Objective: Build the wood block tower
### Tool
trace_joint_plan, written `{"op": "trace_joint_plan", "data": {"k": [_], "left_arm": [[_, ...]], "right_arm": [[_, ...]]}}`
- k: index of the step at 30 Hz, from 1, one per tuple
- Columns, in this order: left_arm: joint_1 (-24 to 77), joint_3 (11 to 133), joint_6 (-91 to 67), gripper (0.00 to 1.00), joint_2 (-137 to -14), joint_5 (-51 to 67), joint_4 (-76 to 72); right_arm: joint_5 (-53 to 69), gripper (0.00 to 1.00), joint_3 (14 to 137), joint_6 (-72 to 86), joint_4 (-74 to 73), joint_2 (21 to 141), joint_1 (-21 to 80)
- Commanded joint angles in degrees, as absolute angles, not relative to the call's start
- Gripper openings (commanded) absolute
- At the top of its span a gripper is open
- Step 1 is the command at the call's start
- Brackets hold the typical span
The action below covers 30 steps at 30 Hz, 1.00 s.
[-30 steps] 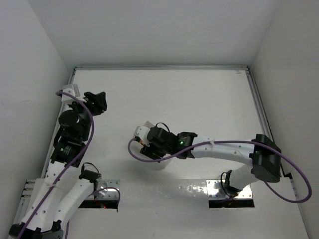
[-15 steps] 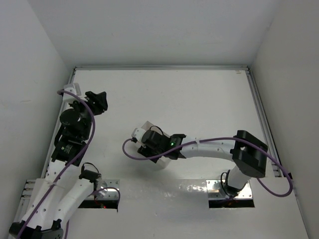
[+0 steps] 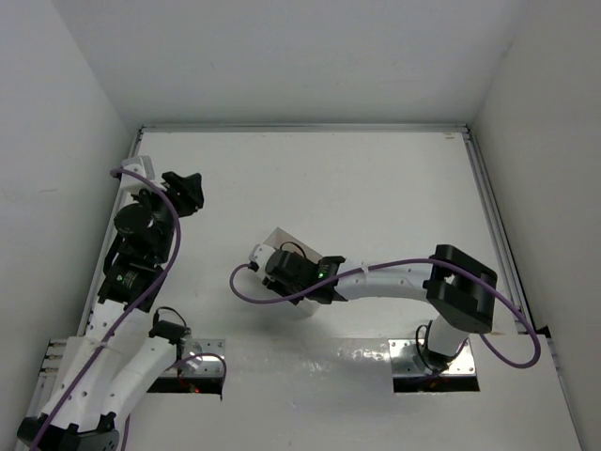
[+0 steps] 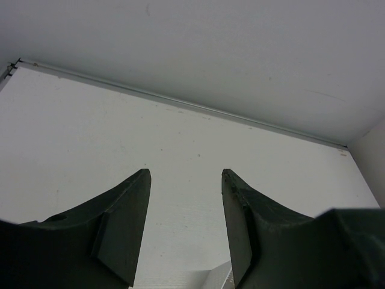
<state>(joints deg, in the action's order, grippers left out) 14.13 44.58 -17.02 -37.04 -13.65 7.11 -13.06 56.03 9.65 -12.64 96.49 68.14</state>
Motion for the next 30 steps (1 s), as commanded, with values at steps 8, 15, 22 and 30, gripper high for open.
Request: {"op": "trace_joint_plan", "data": {"k": [8,15,22,30], "left_arm": [[13.27,45.35,-17.05,0.47,-36.56,-12.66,5.27],[13.27,45.35,-17.05,0.47,-36.56,-12.57,5.27],[13.18,45.35,-17.23,0.47,-36.91,-12.3,5.19],[13.18,45.44,-17.31,0.47,-36.91,-12.04,5.1]], "right_arm": [[-15.9,0.11,55.46,10.9,-10.2,96.15,68.2],[-14.86,0.0,54.67,12.48,-8.97,94.92,66.98],[-12.4,0.0,53.0,14.24,-7.47,92.46,65.22],[-9.5,0.0,50.98,16.87,-4.93,89.92,63.2]]}}
